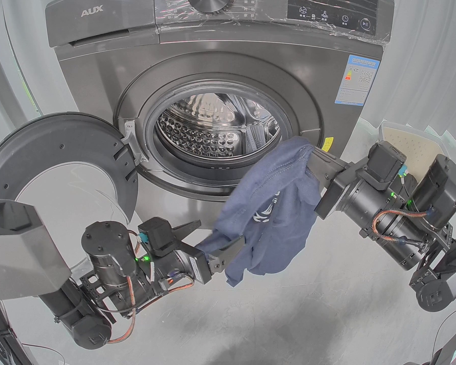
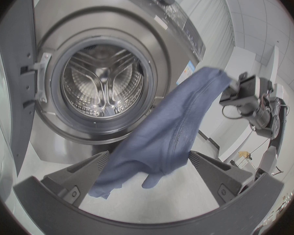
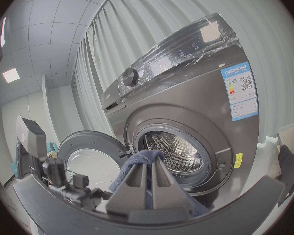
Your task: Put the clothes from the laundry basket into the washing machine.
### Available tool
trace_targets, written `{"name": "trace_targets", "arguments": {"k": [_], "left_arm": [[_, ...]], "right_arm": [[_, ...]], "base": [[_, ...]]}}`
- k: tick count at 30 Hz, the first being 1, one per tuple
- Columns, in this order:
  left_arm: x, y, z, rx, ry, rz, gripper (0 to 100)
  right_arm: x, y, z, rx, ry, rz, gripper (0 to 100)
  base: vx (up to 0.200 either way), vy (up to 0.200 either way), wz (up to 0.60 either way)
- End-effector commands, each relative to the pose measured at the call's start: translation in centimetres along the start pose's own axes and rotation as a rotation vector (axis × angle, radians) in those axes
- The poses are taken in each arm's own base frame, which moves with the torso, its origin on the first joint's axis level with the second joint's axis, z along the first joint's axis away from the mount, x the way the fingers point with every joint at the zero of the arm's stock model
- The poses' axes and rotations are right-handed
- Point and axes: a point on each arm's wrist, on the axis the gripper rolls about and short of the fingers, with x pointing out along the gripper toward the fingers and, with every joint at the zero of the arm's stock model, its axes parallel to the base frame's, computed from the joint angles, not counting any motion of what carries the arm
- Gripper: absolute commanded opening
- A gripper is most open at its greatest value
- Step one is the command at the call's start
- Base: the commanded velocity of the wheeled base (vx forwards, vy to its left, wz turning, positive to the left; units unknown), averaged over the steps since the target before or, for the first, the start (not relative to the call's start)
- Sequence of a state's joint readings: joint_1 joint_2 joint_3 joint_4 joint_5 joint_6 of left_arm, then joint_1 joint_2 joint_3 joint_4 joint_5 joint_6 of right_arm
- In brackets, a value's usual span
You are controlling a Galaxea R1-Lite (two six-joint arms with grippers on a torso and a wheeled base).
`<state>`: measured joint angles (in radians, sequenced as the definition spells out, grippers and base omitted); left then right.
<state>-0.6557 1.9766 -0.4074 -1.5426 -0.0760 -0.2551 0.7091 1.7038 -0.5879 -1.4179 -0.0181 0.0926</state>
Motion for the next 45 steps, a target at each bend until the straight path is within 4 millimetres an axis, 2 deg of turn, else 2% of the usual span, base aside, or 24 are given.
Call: {"name": "trace_targets", "arguments": {"k": [1,6,11,21,24,36,45], "left_arm": [[1.6,0.7,-2.8,-0.004,0.08,0.014,100],[2.5,1.0,-3.7,0.005,0.096,0.018,100],[2.4,0.6,-4.4,0.017,0.125,-0.002,100],[3.0,0.5,-4.5,0.031,0.115,-0.009,100],[4.1,0.5,-4.3,0.037,0.084,-0.018,100],[6.5,0.7,-5.4,0.044,0.065,-0.03,100],[6.8,0.2,-5.3,0.048,0.054,-0.046,100]], "right_arm": [[-0.1,0.2,0.8,0.001,-0.027,0.009,0],[0.0,0.4,0.8,0.005,-0.033,0.014,0],[0.4,0.2,1.1,0.006,-0.048,-0.001,0],[0.6,0.2,0.8,0.005,-0.042,-0.005,0],[0.6,0.3,0.7,0.006,-0.04,-0.001,0],[0.7,0.4,0.6,0.009,-0.037,0.002,0],[0.8,0.4,0.3,0.008,-0.028,0.001,0]], "base": [[0.0,0.0,0.0],[0.0,0.0,0.0],[0.0,0.0,0.0],[0.0,0.0,0.0],[0.0,0.0,0.0],[0.0,0.0,0.0],[0.0,0.0,0.0]]}}
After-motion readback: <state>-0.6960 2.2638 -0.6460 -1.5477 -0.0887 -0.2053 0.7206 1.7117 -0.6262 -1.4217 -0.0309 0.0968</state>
